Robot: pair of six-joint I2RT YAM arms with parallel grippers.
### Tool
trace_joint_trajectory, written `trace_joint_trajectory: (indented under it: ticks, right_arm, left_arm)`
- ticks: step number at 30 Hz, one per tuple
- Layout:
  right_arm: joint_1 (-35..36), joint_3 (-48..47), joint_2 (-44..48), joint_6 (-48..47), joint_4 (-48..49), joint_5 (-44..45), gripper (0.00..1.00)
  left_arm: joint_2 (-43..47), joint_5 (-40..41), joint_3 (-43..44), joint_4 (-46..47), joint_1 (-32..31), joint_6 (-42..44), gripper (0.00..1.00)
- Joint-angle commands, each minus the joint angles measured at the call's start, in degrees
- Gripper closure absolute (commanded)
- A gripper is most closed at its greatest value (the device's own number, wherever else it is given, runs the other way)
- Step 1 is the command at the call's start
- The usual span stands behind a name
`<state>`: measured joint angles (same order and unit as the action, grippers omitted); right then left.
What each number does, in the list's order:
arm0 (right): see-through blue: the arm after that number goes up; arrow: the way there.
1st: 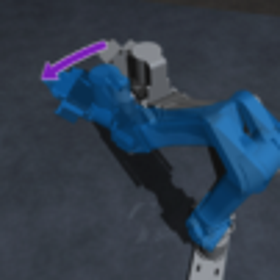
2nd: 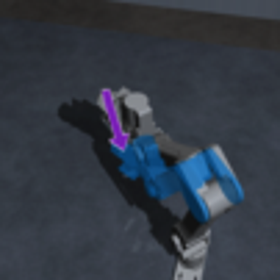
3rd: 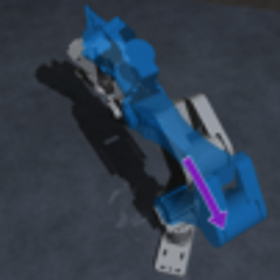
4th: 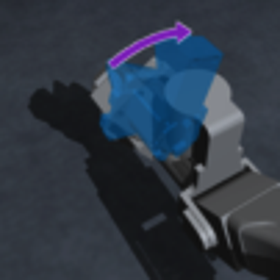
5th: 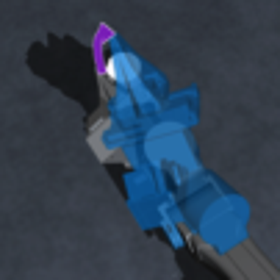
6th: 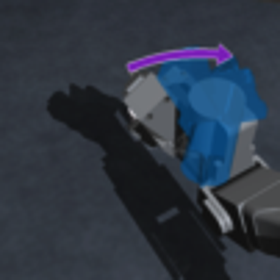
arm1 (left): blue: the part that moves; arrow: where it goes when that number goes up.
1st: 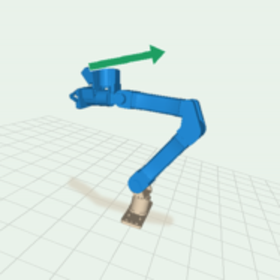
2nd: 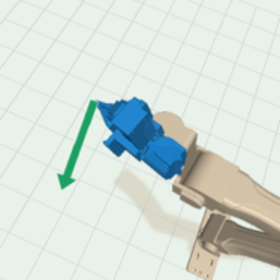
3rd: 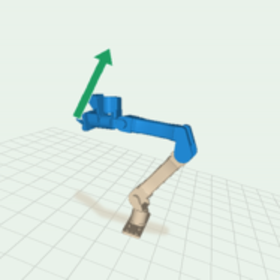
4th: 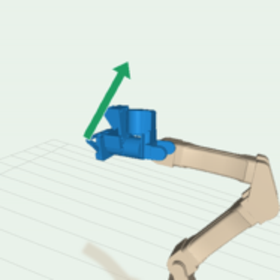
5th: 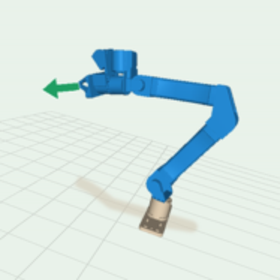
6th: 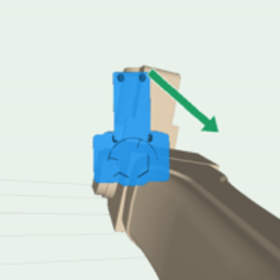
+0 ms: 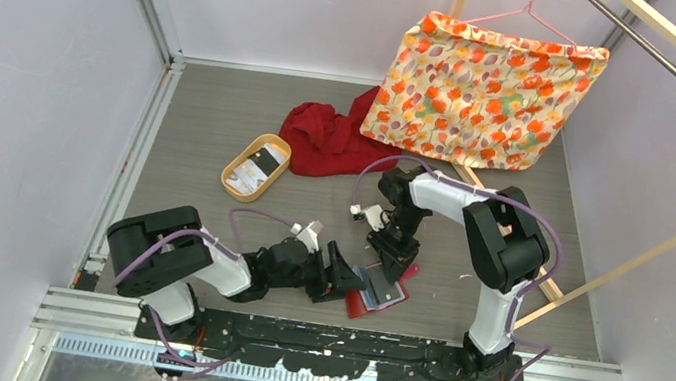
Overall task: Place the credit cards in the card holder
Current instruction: Close the card holder at the center of the board.
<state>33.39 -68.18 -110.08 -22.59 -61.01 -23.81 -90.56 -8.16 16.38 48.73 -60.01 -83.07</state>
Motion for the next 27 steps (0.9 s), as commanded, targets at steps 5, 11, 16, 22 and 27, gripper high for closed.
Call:
trace_joint_trajectory:
  ticks: [5, 11, 16, 22, 27]
  right_arm:
    - [0.5, 0.4, -2.5, -0.3, 4.7, 4.4, 0.71]
    - [0.5, 0.2, -2.8, -0.3, 4.7, 4.3, 0.71]
    - [0.5, 0.3, -2.7, -0.1, 4.7, 4.5, 0.71]
    - [0.1, 0.0, -0.5, 0.0, 5.0, 3.3, 0.72]
    - [-1.9, -0.5, 4.8, -0.9, 4.5, -1.6, 0.71]
  left_arm:
    - [8.3, 3.4, -4.1, -3.9, -0.3, 4.9, 0.22]
    - [12.0, 0.7, 0.9, -11.3, -0.3, 11.8, 0.16]
    - [6.4, -2.7, 4.2, -3.8, -0.3, 13.1, 0.16]
    - [5.8, -1.4, 4.5, -0.6, -0.2, 12.9, 0.34]
    - [10.4, 3.3, 10.6, -21.9, -0.3, 15.6, 0.68]
